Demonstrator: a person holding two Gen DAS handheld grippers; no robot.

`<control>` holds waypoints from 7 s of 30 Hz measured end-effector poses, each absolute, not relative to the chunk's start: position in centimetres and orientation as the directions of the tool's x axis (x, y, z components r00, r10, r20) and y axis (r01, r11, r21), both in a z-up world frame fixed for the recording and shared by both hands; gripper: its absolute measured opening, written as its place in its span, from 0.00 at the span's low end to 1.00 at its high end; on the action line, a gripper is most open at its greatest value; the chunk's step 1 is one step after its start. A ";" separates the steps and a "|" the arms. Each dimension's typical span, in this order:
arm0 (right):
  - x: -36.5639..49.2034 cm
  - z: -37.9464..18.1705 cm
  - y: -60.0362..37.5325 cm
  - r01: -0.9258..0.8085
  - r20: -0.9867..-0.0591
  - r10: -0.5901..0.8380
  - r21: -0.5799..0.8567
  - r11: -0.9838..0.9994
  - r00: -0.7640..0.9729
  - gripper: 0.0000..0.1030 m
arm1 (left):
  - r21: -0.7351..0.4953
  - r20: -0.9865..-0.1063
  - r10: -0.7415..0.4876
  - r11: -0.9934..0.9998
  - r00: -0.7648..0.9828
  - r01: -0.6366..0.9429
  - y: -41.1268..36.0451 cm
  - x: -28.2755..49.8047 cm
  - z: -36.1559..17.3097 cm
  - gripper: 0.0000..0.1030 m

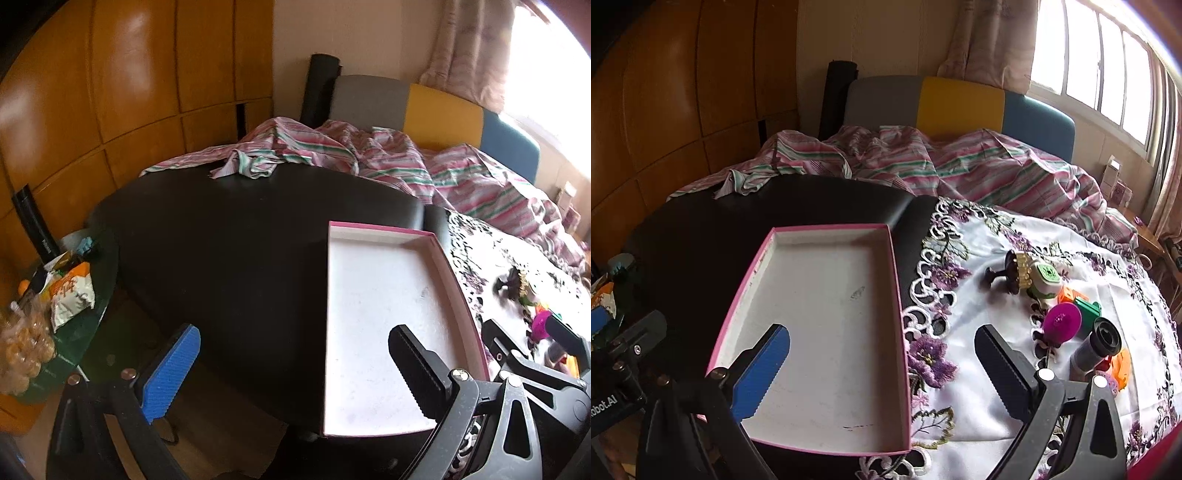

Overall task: Organize rigid objects
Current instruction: 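Move both tools from the tray toward the toys on the tablecloth, then grasp the brown claw clip with left tool while right tool grasps white-green plug, then carry the claw clip into the pink tray and open the left tool, then carry the white-green plug to the tray and release it with right tool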

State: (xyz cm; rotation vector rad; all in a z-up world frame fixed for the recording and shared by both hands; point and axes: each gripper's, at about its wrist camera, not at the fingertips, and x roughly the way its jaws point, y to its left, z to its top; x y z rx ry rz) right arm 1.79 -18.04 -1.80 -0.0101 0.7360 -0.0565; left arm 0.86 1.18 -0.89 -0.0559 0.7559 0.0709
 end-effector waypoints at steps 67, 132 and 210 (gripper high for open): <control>1.4 -2.8 -51.6 0.478 -0.663 -0.132 0.373 0.795 0.737 1.00 | -0.009 -0.798 -0.363 0.804 0.480 0.594 -32.4 16.1 -4.7 0.86; 9.7 -9.1 -31.8 -0.024 -0.909 0.044 0.038 0.999 0.415 0.51 | -0.345 -0.727 -0.402 0.915 0.557 0.210 0.3 9.9 -2.4 0.34; 9.0 -11.0 -30.9 0.070 -0.887 -0.066 -0.038 0.997 0.457 0.51 | -0.099 -0.733 -0.108 0.994 0.671 0.051 0.3 3.9 -2.9 0.68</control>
